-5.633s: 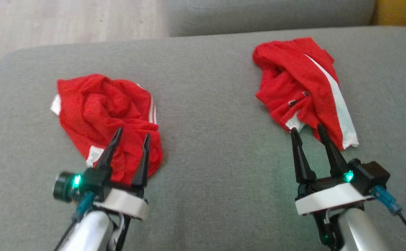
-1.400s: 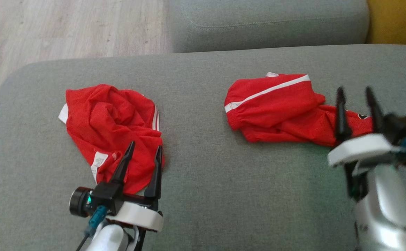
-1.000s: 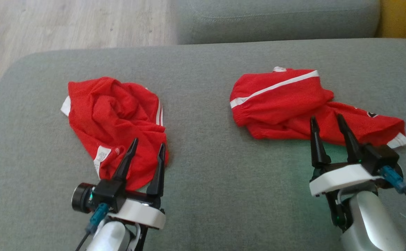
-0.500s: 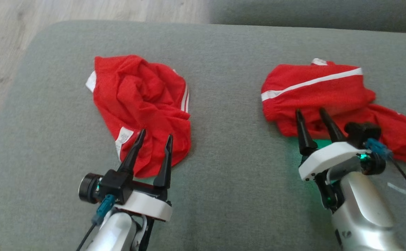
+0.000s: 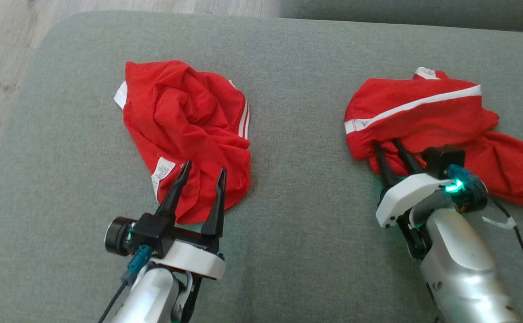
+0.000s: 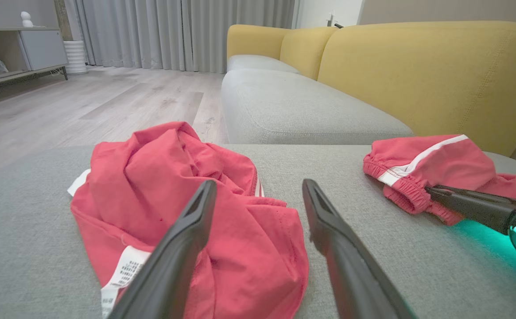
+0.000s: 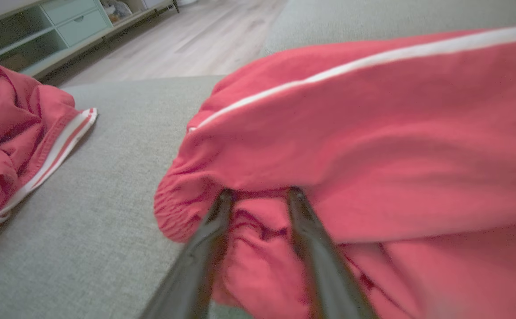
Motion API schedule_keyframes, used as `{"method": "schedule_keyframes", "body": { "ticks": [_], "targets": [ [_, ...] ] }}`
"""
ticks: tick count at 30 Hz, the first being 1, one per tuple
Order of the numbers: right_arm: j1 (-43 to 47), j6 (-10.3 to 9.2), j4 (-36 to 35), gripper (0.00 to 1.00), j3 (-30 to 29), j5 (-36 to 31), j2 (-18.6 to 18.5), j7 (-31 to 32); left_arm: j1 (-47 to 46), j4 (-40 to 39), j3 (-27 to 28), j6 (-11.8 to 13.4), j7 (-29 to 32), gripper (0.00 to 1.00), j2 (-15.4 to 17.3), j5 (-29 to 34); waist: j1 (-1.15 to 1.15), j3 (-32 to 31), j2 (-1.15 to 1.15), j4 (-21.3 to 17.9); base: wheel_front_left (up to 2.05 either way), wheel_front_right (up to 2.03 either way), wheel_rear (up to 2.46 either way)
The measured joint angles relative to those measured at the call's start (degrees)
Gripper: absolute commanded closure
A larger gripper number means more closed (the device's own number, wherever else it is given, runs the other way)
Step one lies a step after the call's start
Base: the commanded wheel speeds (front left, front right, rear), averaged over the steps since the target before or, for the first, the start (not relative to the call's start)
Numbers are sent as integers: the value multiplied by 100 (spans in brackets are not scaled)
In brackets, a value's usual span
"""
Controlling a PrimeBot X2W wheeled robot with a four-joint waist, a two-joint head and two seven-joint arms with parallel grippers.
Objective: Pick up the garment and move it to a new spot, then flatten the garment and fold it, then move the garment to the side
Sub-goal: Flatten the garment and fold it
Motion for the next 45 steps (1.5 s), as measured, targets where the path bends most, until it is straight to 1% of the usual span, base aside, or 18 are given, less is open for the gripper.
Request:
{"method": "schedule_keyframes", "body": {
  "ticks": [4,7,15,18,24,26,28,30,32,33,34,36,39,40,42,43,45],
  "targets": [
    [-93,0,57,100,-5,1,-5,-361,-12,36,59,-7,1,0,-4,45,0,-56,0,-43,0,0,0],
    [-94,0,-26,100,-5,2,-8,-509,-9,88,100,-48,0,0,-5,47,0,-155,0,-68,0,0,0],
    [-79,0,-915,100,-94,-8,-18,-581,46,102,125,-55,-1,0,-51,86,-1,-451,0,1,0,0,0],
    [61,0,-1412,100,-186,-26,-21,-431,211,98,157,-54,-5,0,-58,86,-1,-561,0,61,0,0,0],
    [543,0,-2640,100,-339,-60,-18,-21,380,77,185,-55,-5,0,-58,88,-1,-617,0,122,0,0,0],
    [530,0,-2978,100,-419,-121,-18,167,376,51,185,-58,-5,0,-59,114,-1,-558,0,151,0,0,0],
    [254,0,-3226,100,-571,-411,-18,449,331,7,167,-107,-5,0,-86,145,-1,-428,0,228,0,0,0],
    [-137,0,-3196,100,-790,-619,-15,630,274,1,149,-151,-5,0,-116,145,0,-322,0,301,0,0,0],
    [-669,0,-2965,100,-1113,-920,-19,775,169,5,121,-156,-5,0,-146,144,0,-208,0,390,0,0,0],
    [-938,0,-2794,100,-1243,-1174,-56,821,99,11,100,-158,-5,0,-164,144,0,-152,0,442,0,0,0],
    [-938,0,-2794,100,-1243,-1174,-56,821,99,11,100,-158,-5,0,-164,144,0,-152,0,442,0,0,0],
    [-1450,0,-2286,100,-1425,-1490,-218,925,-55,23,41,-205,-5,0,-193,144,0,-44,0,565,0,0,0],
    [-2036,0,-1283,99,-1588,-1860,-636,1078,-206,40,-41,-218,-7,0,-216,137,1,110,0,757,0,0,0],
    [-2171,0,-975,0,-1713,-2017,-798,1112,-240,63,-55,-218,-7,0,-222,136,1,157,0,821,0,0,0],
    [-2375,0,-414,0,-2020,-2440,-1110,1205,-275,85,-71,-215,-7,0,-223,98,1,243,0,941,0,0,0],
    [-2499,0,-11,0,-2330,-2804,-1332,1206,-279,89,-90,-210,-7,0,-224,68,1,319,0,1031,0,0,0],
    [-2572,0,233,0,-2592,-3132,-1405,1139,-281,98,-102,-198,-7,0,-226,31,1,376,0,1083,0,0,0]
  ]
}}
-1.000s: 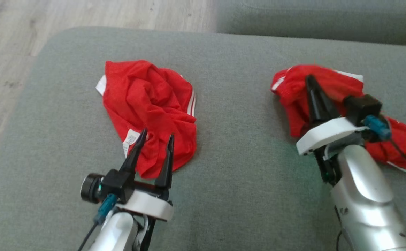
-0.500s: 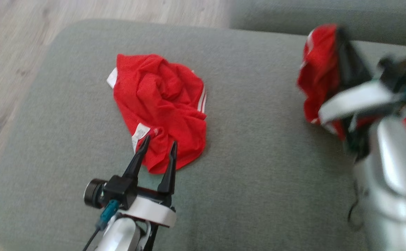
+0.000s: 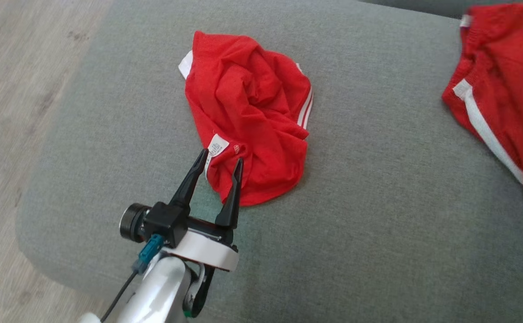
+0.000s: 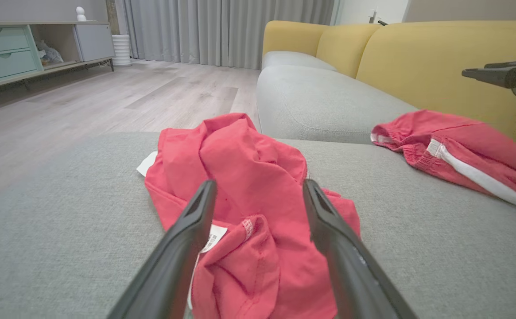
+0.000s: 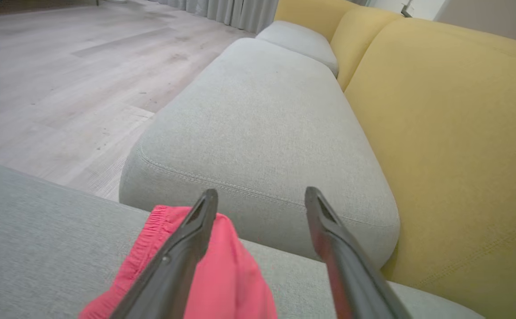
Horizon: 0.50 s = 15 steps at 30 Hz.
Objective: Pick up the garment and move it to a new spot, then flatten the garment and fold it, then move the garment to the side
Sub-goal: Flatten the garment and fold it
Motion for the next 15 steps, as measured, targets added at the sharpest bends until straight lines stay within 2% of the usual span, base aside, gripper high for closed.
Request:
{"method": "schedule_keyframes", "body": {
  "ticks": [4,8,12,15],
  "targets": [
    [-70,0,346,0,-335,-426,134,-314,-8,11,10,51,0,0,-3,-11,0,-3,0,-83,0,0,0],
    [-69,0,544,0,-569,-489,399,-907,-21,7,43,59,0,0,-11,-10,-1,-89,0,-275,0,0,0],
    [-12,0,599,0,-502,-268,968,-1642,-15,1,163,100,0,0,-14,-2,-1,-244,0,-518,0,0,0],
    [302,0,447,0,-210,92,1298,-1800,9,-18,283,101,0,0,-12,30,-2,-378,0,-727,0,0,0]
  ]
}}
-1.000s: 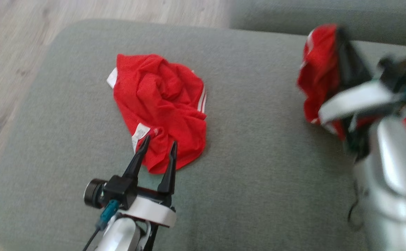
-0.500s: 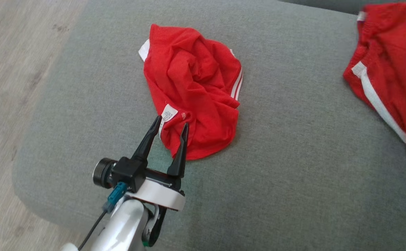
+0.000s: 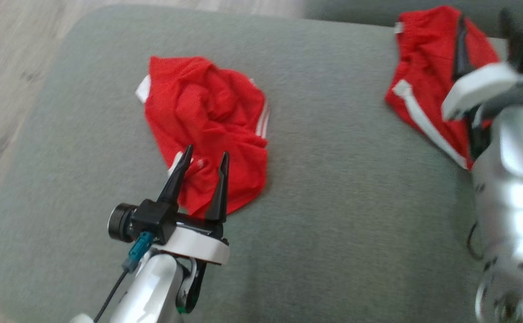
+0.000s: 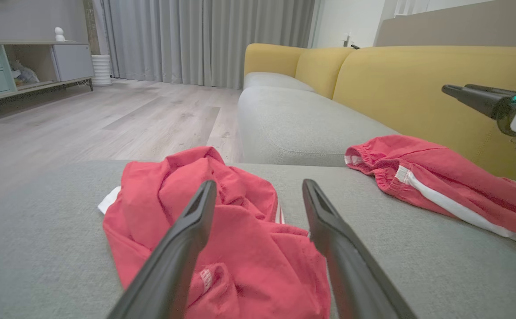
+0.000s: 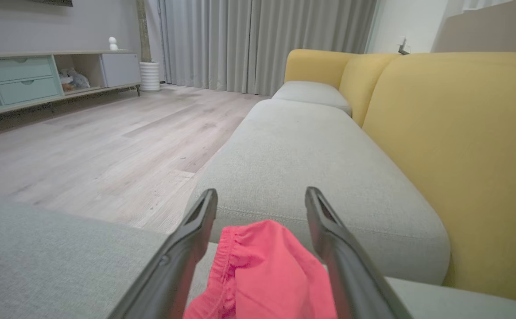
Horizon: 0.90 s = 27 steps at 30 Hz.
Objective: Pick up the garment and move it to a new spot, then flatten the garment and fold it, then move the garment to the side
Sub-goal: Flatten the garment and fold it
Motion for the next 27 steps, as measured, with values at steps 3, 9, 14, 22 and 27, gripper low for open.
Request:
{"method": "schedule_keyframes", "body": {
  "ticks": [3,9,14,22,27],
  "targets": [
    [647,0,-730,0,656,857,38,-9,77,-7,80,-2,0,0,4,53,0,-130,0,-223,0,0,0],
    [2502,0,-2439,0,2272,2615,83,-10,343,-23,226,-3,0,0,35,103,0,-368,0,-651,0,0,0],
    [3611,0,-2991,0,2557,2948,82,-10,464,-23,301,-18,0,0,44,162,-1,-500,0,-938,0,0,0],
    [3514,0,-2997,0,2630,2573,83,-10,449,-59,294,-113,0,0,37,179,0,-319,0,-858,0,0,0],
    [2992,0,-2470,0,2653,2163,82,269,343,-55,242,-140,0,0,24,178,1,-125,0,-598,0,0,0]
  ]
}}
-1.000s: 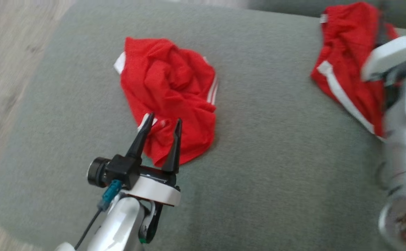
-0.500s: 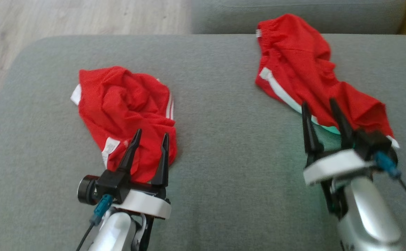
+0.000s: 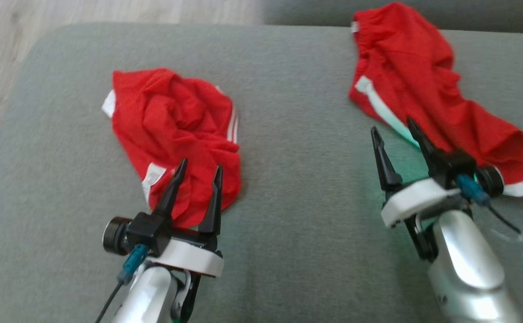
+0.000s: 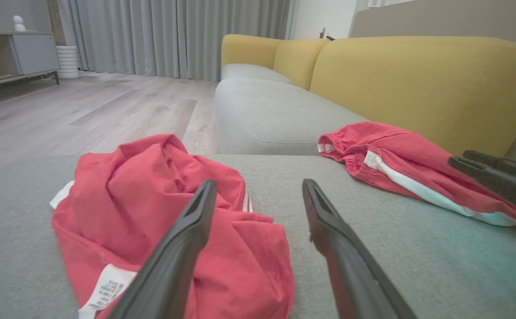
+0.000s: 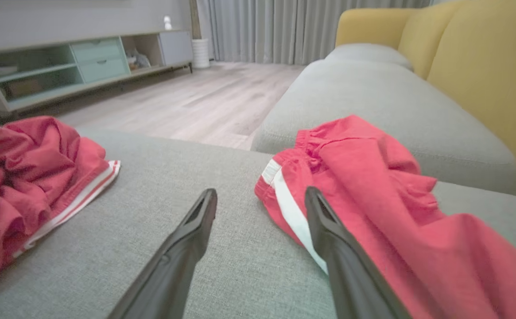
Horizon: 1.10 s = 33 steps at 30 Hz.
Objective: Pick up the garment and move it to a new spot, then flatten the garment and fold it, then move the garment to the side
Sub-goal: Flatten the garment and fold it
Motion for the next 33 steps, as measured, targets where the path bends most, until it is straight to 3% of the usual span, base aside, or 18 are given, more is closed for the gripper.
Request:
{"method": "schedule_keyframes", "body": {
  "ticks": [6,20,21,22,23,27,33],
  "targets": [
    [-698,0,810,0,-490,-732,-5,444,-123,23,-101,-15,0,0,-15,-12,0,251,0,369,0,0,0],
    [-1903,0,2173,0,-1734,-1962,-60,594,-389,-63,-354,91,0,0,-26,-220,0,870,0,907,0,0,0],
    [-2020,0,2278,6,-1793,-1980,-62,549,-404,-64,-355,88,0,0,-27,-259,0,910,0,902,0,0,0],
    [-2148,0,2404,65,-1857,-2002,-58,548,-420,-65,-355,88,0,0,-27,-342,1,937,0,882,0,0,0],
    [-2256,0,2520,100,-1893,-2042,-56,527,-438,-65,-359,89,0,0,-27,-370,1,950,0,857,0,0,0],
    [-2387,0,2972,100,-1898,-2007,-62,73,-457,-59,-397,121,0,0,-33,-363,0,898,0,764,0,0,0],
    [-2380,0,3427,100,-756,-1036,-89,-250,-452,11,-297,121,0,0,-34,-250,0,671,0,603,0,0,0]
  ]
}}
